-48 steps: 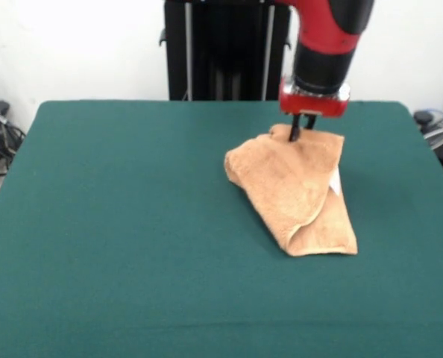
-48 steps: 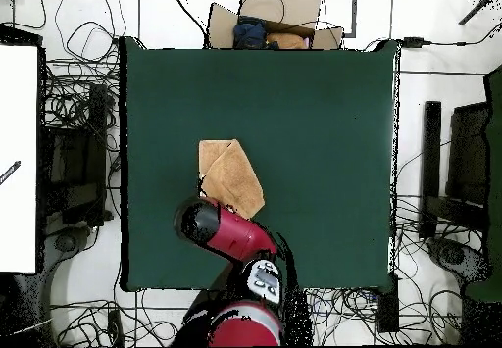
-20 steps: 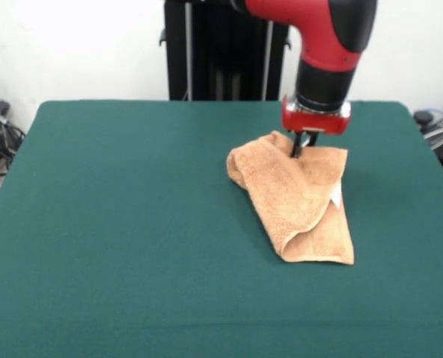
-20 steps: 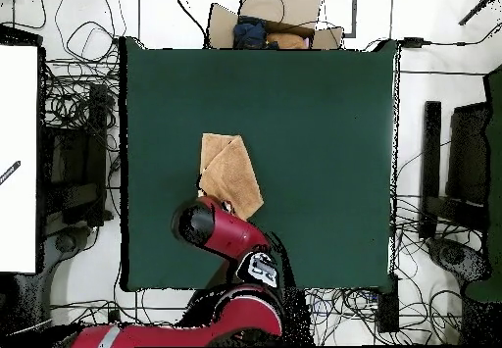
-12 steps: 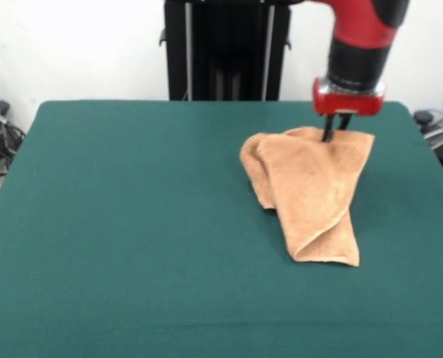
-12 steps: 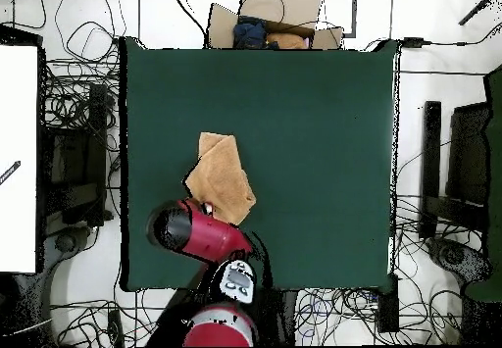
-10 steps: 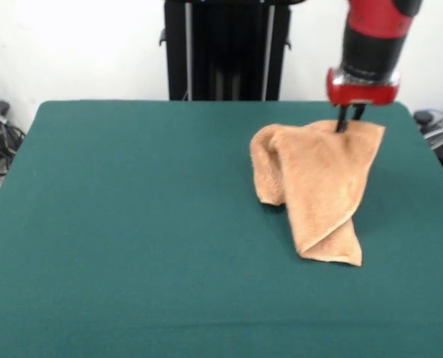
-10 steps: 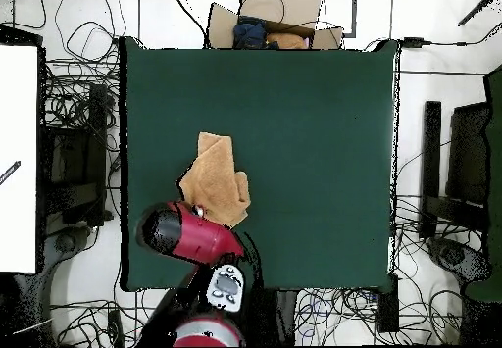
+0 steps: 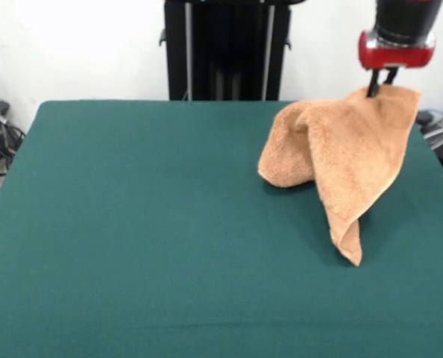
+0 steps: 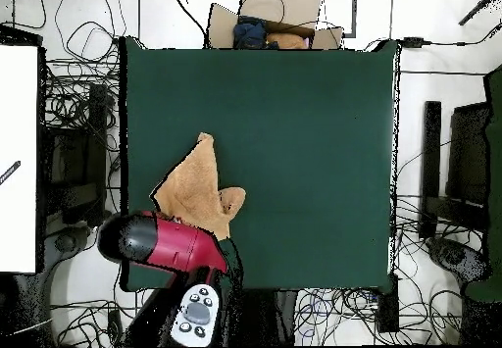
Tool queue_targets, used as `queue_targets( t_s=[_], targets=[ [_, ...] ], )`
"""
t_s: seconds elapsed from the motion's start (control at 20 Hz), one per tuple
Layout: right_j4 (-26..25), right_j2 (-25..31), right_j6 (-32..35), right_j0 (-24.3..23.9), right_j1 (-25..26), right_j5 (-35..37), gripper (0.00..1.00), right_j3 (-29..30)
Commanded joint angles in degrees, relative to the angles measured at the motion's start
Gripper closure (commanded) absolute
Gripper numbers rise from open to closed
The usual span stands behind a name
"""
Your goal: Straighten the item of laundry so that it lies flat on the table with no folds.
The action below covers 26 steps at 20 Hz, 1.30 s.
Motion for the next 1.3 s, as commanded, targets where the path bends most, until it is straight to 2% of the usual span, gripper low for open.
queue_targets(
  t_s=[0.05,0.3,0.6,1.3],
  targets=[
    [2.0,-1.6,17.9,-0.7,-3.1,6.9,1.00,0.4],
    [1.2,0.2,15.2,-4.3,-3.5,8.4,1.00,0.4],
    [0.3,0.5,14.8,-5.4,-4.0,9.9,1.00,-0.6],
    [-2.4,-5.3,20.6,-0.7,-11.1,22.3,1.00,-3.5]
  ],
)
